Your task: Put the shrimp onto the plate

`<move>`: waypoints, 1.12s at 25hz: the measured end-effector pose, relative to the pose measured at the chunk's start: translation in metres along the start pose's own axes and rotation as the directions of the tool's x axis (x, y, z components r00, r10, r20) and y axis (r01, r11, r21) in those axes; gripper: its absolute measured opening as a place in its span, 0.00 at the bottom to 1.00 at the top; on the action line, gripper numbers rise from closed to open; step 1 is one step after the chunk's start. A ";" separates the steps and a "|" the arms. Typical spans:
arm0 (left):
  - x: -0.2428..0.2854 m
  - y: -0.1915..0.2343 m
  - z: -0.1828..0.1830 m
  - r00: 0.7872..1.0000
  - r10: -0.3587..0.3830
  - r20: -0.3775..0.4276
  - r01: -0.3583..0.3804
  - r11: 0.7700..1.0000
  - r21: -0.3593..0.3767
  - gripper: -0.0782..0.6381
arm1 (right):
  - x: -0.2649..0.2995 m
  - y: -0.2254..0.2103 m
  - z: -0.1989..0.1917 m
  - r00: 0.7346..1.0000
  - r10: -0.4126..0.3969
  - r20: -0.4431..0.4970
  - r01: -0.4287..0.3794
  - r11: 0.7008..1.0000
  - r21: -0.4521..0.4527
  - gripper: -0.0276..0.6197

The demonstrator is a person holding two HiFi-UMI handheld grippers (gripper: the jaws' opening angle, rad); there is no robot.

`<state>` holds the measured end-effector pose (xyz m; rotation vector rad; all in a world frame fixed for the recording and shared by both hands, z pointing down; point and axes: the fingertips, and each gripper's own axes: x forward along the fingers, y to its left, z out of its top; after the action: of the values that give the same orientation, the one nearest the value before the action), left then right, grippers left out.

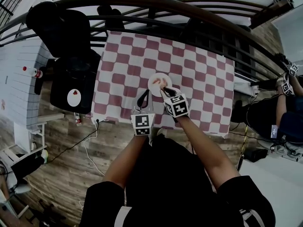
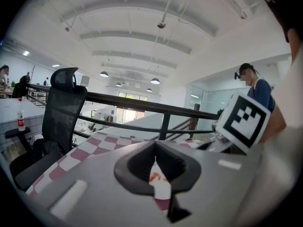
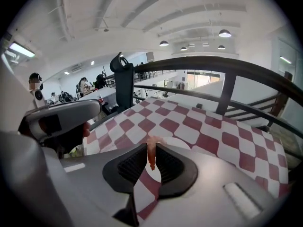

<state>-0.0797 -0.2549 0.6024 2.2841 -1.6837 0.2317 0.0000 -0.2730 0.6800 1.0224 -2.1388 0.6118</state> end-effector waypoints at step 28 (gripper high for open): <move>-0.001 0.023 -0.033 0.995 0.048 -0.084 -0.052 0.997 -0.048 0.12 | 0.081 -0.011 -0.062 0.968 0.025 -0.248 -0.063 0.987 -0.145 0.13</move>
<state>-0.1002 -0.2492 0.6363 2.1676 -1.6876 0.2879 -0.0051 -0.2783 0.7819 0.7748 -1.9609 0.5556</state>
